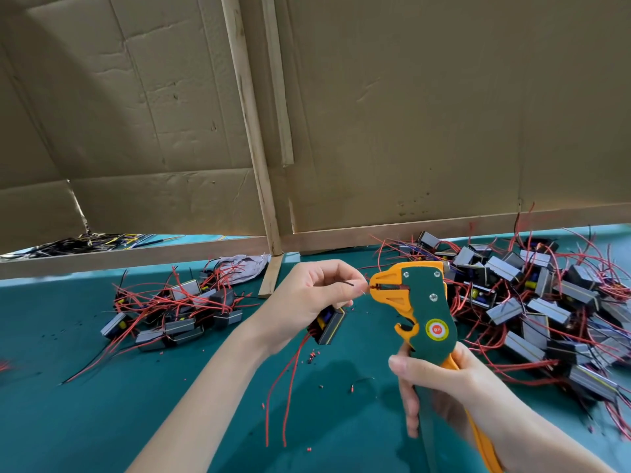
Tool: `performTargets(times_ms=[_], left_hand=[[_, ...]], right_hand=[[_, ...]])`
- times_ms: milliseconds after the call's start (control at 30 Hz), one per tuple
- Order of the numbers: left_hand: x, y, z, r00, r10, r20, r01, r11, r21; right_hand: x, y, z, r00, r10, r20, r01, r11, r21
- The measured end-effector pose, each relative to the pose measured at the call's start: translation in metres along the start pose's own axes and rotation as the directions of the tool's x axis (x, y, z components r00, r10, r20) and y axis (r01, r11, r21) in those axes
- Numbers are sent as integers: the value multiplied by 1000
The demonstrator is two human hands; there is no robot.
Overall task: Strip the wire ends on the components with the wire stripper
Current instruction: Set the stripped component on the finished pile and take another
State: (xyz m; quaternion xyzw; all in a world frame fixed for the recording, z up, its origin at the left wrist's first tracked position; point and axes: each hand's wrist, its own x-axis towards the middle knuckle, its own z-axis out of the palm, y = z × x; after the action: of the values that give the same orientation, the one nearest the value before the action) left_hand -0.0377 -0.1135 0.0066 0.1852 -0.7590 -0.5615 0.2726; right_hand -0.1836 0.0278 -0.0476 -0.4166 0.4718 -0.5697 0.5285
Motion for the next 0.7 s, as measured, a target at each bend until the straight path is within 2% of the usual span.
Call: performTargets(times_ms=[100, 233, 333, 400, 467, 567, 700], left_hand=[[2, -9, 0, 1000, -6, 4, 6, 1000, 2], [5, -19, -2, 998, -4, -70, 2, 999, -32], [8, -26, -7, 989, 15, -147, -20, 999, -35], [11, -32, -6, 982, 43, -186, -40, 999, 18], [12, -43, -1, 977, 57, -205, -24, 987, 159], [10, -62, 10, 988, -12, -155, 62, 944, 323], [7, -72, 14, 991, -124, -51, 133, 956, 261]], right_hand=[[1, 2, -3, 992, 2, -125, -7, 999, -39], [8, -2, -6, 998, 57, -32, -52, 986, 161], [14, 0, -9, 997, 64, -51, -50, 971, 233], [16, 2, -13, 996, 62, -64, -43, 964, 262], [17, 2, -16, 997, 63, -49, -47, 956, 288], [17, 4, -18, 998, 53, -42, -38, 951, 307], [19, 5, -22, 997, 59, -57, -37, 945, 326]])
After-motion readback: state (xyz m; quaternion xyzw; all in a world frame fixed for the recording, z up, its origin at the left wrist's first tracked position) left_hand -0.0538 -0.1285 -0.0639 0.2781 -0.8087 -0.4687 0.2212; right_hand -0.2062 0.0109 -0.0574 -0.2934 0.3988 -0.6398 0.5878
